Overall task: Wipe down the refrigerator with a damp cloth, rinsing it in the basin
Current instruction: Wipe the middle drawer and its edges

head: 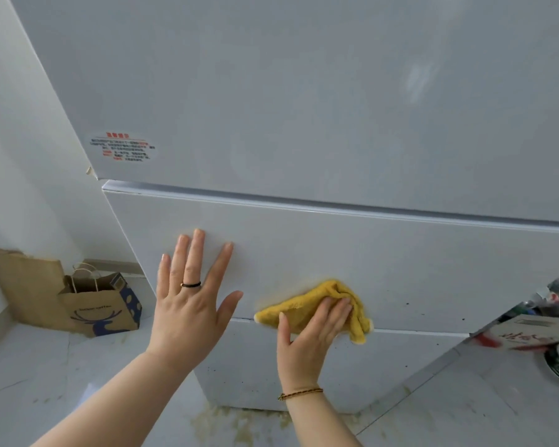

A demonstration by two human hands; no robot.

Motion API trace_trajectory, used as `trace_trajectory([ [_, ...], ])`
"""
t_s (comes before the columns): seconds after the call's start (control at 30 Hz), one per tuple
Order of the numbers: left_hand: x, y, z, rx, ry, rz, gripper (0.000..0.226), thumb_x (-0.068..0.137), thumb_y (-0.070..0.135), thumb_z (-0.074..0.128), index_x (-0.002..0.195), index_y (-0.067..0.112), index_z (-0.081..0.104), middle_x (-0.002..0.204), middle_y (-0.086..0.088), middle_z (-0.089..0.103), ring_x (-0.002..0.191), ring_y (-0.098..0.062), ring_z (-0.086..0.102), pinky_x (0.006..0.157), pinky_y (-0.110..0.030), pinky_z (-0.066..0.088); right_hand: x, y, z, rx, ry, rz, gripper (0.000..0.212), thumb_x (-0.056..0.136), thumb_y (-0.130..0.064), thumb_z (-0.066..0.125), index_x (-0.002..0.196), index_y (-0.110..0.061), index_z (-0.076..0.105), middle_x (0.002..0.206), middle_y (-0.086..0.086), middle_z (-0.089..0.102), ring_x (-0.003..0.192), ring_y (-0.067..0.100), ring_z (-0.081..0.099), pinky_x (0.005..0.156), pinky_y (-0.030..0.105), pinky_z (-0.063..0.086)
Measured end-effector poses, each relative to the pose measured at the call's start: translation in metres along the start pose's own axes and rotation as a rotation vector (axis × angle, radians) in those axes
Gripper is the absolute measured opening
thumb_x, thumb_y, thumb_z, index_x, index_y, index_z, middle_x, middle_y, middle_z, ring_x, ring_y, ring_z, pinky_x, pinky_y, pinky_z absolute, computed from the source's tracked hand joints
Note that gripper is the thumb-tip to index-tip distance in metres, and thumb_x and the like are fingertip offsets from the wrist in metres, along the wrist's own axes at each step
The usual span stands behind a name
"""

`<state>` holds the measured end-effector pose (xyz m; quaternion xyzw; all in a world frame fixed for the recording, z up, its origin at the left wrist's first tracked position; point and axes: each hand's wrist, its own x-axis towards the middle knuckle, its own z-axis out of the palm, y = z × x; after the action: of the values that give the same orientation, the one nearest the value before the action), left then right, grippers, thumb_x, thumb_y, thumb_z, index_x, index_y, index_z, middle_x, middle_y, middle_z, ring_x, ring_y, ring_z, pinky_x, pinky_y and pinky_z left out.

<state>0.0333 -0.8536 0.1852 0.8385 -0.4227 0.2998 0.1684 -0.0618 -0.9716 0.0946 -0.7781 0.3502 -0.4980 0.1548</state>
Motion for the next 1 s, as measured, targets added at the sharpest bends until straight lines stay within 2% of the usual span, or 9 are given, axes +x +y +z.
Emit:
trace_trajectory([
  [0.17,0.006,0.023,0.0,-0.046,0.077,0.141,0.052,0.094,0.048,0.021,0.142,0.028,0.015,0.155,0.002,-0.009,0.142,-0.016,-0.007,0.115,-0.036,-0.002,0.078,-0.015,-0.025,-0.114,0.166,-0.466,0.065,0.096,-0.049,0.027,0.148,-0.02,-0.001,0.155,-0.004,-0.01,0.143,0.016,-0.006,0.117,0.031,0.0],
  [0.27,0.012,0.037,0.002,-0.095,0.071,0.137,0.05,0.095,0.048,0.021,0.138,0.026,0.018,0.152,-0.005,0.004,0.142,-0.018,-0.005,0.115,-0.034,-0.001,0.1,0.002,-0.032,-0.219,0.257,-0.493,0.067,0.095,-0.051,0.026,0.148,-0.019,-0.001,0.155,-0.002,-0.01,0.143,0.017,-0.006,0.117,0.034,0.001],
  [0.37,0.011,0.036,0.007,-0.055,0.061,0.15,0.053,0.095,0.05,0.018,0.143,0.029,0.012,0.154,0.001,-0.011,0.142,-0.02,-0.008,0.115,-0.036,-0.002,0.068,0.02,-0.025,-0.13,0.234,-0.175,0.068,0.095,-0.054,0.022,0.147,-0.019,-0.003,0.155,0.0,-0.011,0.143,0.02,-0.006,0.116,0.031,-0.001],
  [0.5,0.011,0.043,0.008,-0.024,0.039,0.119,0.056,0.091,0.05,0.027,0.14,0.024,0.02,0.154,-0.001,-0.01,0.141,-0.02,-0.012,0.115,-0.035,-0.005,0.031,0.002,-0.017,0.301,0.122,0.607,0.086,0.08,-0.073,0.02,0.14,-0.016,-0.004,0.15,0.003,-0.006,0.139,0.018,-0.003,0.111,0.014,-0.008],
  [0.57,0.012,0.052,0.007,-0.039,0.044,0.109,0.06,0.084,0.043,0.036,0.139,0.021,0.026,0.154,-0.003,-0.008,0.141,-0.018,-0.012,0.115,-0.035,-0.006,0.029,-0.007,-0.017,0.373,0.11,0.725,0.089,0.074,-0.07,0.022,0.138,-0.014,-0.005,0.148,0.001,-0.008,0.138,0.014,-0.006,0.111,0.013,-0.009],
  [0.63,0.013,0.061,0.007,-0.044,0.061,0.191,0.055,0.087,0.041,0.033,0.138,0.02,0.028,0.154,0.002,-0.012,0.142,-0.016,-0.01,0.115,-0.036,-0.003,0.038,-0.008,-0.023,0.341,0.164,0.634,0.087,0.078,-0.075,0.019,0.136,-0.014,-0.003,0.145,0.003,-0.006,0.138,0.016,-0.005,0.105,0.004,-0.013],
  [0.77,0.018,0.069,0.015,-0.087,0.063,0.266,0.046,0.095,0.041,0.02,0.137,0.023,0.021,0.154,0.003,-0.012,0.142,-0.018,-0.008,0.116,-0.035,-0.001,0.08,0.006,-0.045,0.196,0.278,0.255,0.072,0.094,-0.055,0.021,0.145,-0.006,0.01,0.15,0.02,0.003,0.137,0.024,-0.003,0.111,0.018,-0.006],
  [0.87,0.017,0.075,0.018,-0.124,0.06,0.218,0.047,0.093,0.039,0.025,0.135,0.02,0.031,0.154,0.003,-0.009,0.142,-0.019,-0.009,0.115,-0.035,-0.003,0.123,0.015,-0.068,0.151,0.369,0.045,0.057,0.095,-0.052,0.022,0.138,-0.016,0.008,0.144,0.015,0.006,0.14,0.005,-0.014,0.113,0.024,-0.004],
  [1.0,0.018,0.081,0.015,-0.151,0.028,0.198,0.055,0.077,0.032,0.038,0.13,0.017,0.037,0.154,0.004,-0.01,0.142,-0.018,-0.01,0.115,-0.034,-0.003,0.13,0.036,-0.066,0.05,0.419,0.095,0.061,0.096,-0.051,0.017,0.14,-0.008,0.011,0.145,0.02,0.012,0.141,0.009,-0.011,0.114,0.028,-0.004],
])
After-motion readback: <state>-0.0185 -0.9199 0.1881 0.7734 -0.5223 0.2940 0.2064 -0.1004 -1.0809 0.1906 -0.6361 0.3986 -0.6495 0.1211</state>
